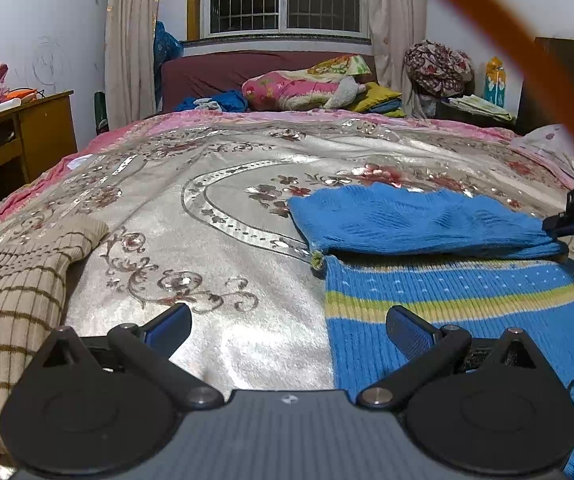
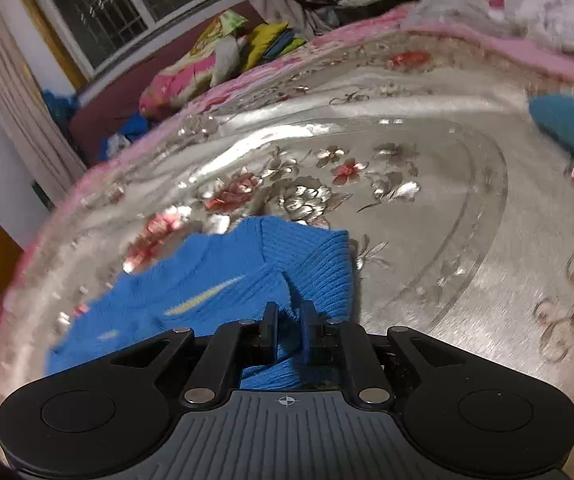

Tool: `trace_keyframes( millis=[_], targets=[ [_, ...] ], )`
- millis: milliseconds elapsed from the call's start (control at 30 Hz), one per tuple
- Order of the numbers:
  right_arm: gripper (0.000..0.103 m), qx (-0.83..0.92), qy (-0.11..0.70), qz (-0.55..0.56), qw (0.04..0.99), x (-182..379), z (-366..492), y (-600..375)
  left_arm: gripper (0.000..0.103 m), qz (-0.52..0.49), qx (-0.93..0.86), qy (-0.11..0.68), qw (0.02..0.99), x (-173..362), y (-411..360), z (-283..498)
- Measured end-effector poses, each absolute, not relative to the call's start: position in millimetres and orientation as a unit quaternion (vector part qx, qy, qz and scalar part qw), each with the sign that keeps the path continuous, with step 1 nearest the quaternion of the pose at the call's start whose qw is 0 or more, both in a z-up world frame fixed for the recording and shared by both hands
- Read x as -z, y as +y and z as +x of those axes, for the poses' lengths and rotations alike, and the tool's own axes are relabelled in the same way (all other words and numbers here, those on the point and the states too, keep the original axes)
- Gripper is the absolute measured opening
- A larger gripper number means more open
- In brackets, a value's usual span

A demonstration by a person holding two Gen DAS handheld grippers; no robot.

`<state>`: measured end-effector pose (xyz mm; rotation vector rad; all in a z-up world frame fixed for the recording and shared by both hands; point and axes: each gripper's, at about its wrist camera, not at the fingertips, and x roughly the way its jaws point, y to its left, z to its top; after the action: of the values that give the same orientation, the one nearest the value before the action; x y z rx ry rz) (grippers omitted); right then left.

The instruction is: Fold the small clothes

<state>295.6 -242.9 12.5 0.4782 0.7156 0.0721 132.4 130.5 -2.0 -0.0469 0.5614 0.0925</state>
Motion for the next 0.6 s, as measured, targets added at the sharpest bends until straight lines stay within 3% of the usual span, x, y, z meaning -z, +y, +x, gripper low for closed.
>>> trace_keyframes(
  millis=[133, 233, 367, 600],
  targets=[
    [0.028, -0.051, 0.366, 0.282, 0.885, -3, 305, -254, 0.103, -0.013, -0.043, 0.278, 0.960, 0, 122, 133],
    [0.030, -0.055, 0.372, 0.289, 0.881, 3, 309, -251, 0.103, -0.009, -0.044, 0.275, 0.960, -2, 118, 132],
    [0.008, -0.052, 0.365, 0.262, 0.892, -1, 308, -244, 0.103, -0.006, -0.050, 0.278, 0.959, -3, 115, 132],
    [0.006, -0.032, 0.333, 0.246, 0.910, -16, 301, -258, 0.103, -0.008, -0.050, 0.282, 0.958, -3, 113, 133]
  ],
)
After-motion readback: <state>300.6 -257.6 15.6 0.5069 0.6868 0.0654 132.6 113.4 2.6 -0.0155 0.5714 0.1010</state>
